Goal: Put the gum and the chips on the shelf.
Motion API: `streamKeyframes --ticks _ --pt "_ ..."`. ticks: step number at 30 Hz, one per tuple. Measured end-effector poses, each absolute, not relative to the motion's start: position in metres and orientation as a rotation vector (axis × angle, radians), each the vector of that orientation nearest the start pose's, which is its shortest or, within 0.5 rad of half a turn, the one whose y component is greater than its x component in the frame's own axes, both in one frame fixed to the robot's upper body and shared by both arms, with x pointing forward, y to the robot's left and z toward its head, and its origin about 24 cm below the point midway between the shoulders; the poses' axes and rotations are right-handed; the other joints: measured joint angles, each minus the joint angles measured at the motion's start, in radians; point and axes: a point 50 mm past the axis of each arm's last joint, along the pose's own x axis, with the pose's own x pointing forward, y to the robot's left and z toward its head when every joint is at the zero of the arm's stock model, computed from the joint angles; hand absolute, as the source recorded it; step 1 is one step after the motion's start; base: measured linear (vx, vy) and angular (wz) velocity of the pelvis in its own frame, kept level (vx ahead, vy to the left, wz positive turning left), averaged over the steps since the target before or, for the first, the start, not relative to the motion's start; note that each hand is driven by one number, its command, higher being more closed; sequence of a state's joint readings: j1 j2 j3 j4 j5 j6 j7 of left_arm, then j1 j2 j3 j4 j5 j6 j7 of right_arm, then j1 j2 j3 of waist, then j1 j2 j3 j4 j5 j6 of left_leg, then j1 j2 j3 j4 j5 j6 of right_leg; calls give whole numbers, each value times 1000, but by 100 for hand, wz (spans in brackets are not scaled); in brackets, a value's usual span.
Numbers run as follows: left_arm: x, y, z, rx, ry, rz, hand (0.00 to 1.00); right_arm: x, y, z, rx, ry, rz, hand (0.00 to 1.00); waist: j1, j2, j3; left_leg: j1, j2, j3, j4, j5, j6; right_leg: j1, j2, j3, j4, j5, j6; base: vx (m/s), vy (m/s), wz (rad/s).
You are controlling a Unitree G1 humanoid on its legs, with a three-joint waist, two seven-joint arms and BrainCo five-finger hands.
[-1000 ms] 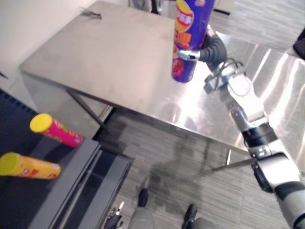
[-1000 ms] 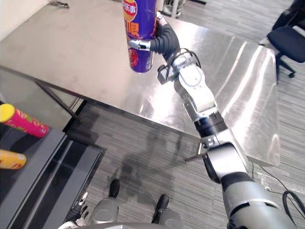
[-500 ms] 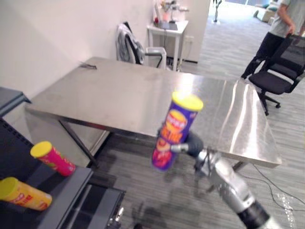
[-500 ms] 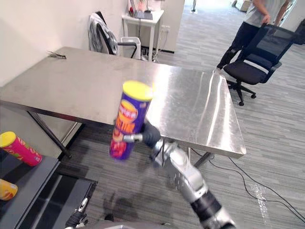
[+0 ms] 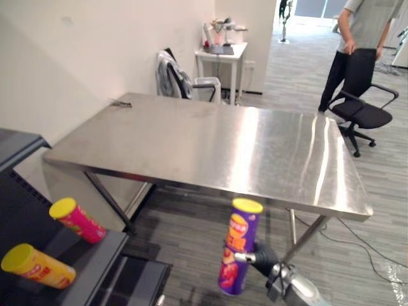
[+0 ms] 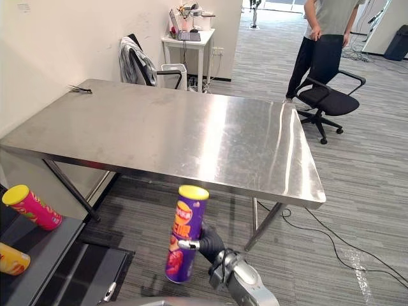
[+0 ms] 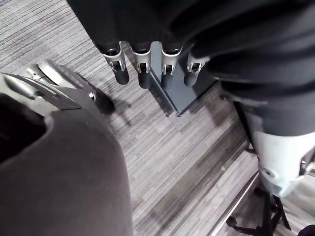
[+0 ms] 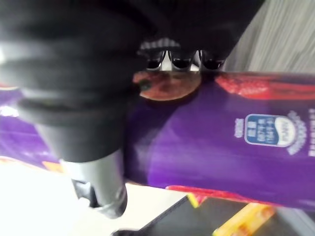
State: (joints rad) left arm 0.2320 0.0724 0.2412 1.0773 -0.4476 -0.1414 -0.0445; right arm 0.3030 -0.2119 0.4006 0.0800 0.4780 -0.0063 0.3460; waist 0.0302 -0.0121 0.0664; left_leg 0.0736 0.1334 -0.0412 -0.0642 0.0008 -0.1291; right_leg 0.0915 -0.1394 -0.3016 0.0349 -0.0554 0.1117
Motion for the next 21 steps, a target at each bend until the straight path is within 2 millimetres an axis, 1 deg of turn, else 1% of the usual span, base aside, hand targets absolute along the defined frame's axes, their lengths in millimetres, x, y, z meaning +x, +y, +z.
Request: streamKeyframes --ticks 2,3,6,8,11,14,18,19,21 --pt "32 216 -165 -423 1047 590 0 144 -115 -56 313 486 468 100 -2 1 0 0 0 -1 -1 1 -2 -1 0 -3 1 -3 2 97 6 2" --pt "30 216 -166 -422 1050 591 0 141 -120 -60 286 504 440 100 -3 1 0 0 -1 0 -1 1 -7 -1 0 -3 0 -2 5 92 5 1" --pt "31 214 -166 -416 1053 576 0 137 -130 -68 189 532 400 100 -7 4 -2 1 -1 0 0 -2 -4 -3 0 -4 1 -3 5 89 7 0" --pt "31 213 -166 -413 1054 568 0 136 -134 -71 170 542 379 100 -10 4 -2 1 -2 3 6 -6 -2 -4 0 -1 2 -3 5 91 10 -5" --pt "33 211 -166 -407 1055 549 0 135 -139 -72 141 540 357 100 -12 14 7 0 -3 15 42 -33 -3 -1 0 10 13 -11 5 64 11 -12" --pt "36 209 -166 -402 1053 529 0 136 -140 -71 84 527 368 100 -15 17 28 -1 -4 23 104 -71 -3 0 -8 14 67 -44 6 21 7 -6" --pt "41 211 -165 -384 1042 511 0 135 -141 -71 75 525 367 100 -15 6 60 -10 -2 21 179 -114 -6 -16 -23 13 156 -99 3 -51 -5 3" --pt "42 212 -165 -380 1039 510 0 136 -142 -70 74 522 361 100 -15 -1 69 -47 -3 9 227 -140 -9 -47 -35 11 218 -130 1 -105 -12 8" --pt "43 213 -164 -374 1039 506 0 137 -143 -69 75 517 355 100 -16 2 75 -71 -5 0 254 -151 -12 -70 -41 7 261 -152 -1 -76 -35 15"
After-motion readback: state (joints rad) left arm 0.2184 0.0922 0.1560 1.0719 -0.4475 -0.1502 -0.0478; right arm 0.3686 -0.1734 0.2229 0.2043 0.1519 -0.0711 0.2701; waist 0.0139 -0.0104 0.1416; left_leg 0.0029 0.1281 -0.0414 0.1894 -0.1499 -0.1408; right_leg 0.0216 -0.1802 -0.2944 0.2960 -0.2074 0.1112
